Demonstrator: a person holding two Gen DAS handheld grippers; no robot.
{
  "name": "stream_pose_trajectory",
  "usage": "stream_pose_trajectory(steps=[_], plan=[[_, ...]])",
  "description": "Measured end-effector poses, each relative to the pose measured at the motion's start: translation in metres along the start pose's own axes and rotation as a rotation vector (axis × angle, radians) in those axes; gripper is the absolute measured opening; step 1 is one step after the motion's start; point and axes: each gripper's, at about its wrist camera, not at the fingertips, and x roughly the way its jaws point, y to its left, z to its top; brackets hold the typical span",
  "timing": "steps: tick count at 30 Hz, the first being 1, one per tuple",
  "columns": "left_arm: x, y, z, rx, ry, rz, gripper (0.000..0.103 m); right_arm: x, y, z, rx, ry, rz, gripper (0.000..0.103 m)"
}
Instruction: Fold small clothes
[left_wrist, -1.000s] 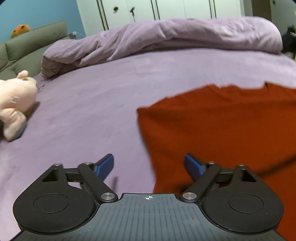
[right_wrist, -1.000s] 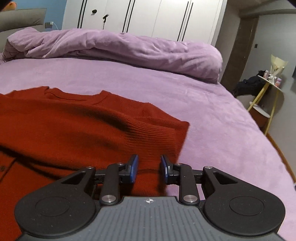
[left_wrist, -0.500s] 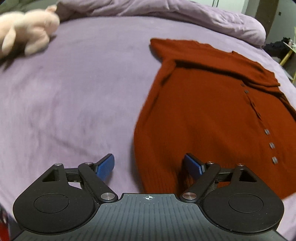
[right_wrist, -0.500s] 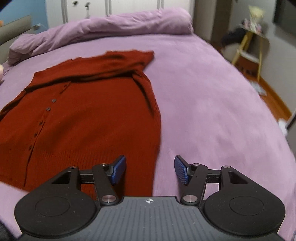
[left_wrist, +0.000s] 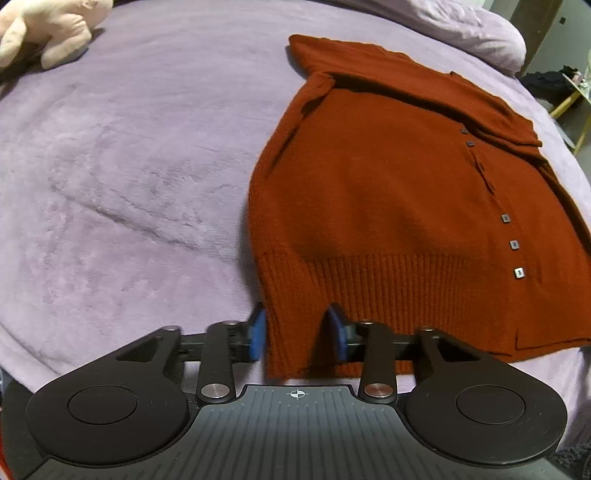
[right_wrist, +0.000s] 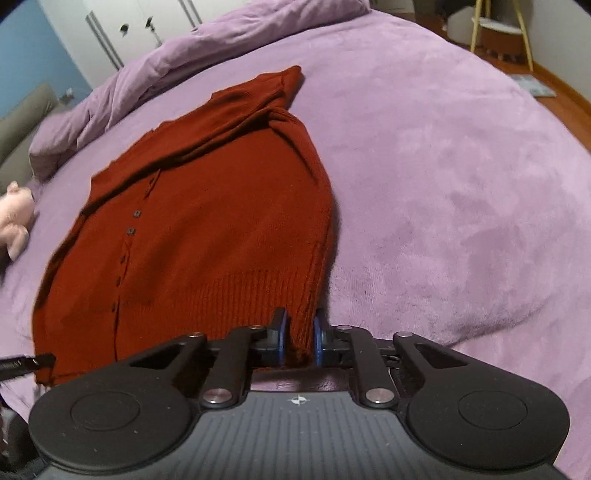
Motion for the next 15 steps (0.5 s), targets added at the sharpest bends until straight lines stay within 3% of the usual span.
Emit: stream_pose_trajectory(steps=[4, 9, 15], plan=[[0.002, 0.003, 0.0, -0.03, 0.006, -0.045, 0.013, -0.003, -0.006, 0.001, 0.047, 0.0, 0.038, 0.005], [-0.003, 0.01, 0.001, -0.081, -0.008, -0.097, 0.009, -0.009, -0.016, 0.003, 0.144, -0.014, 0.152, 0.005], [-0.027, 0.014, 0.015, -0.095, -0.093, -0.145, 0.008, -0.01, -0.028, 0.011, 0.297, -0.031, 0.289, 0.005]])
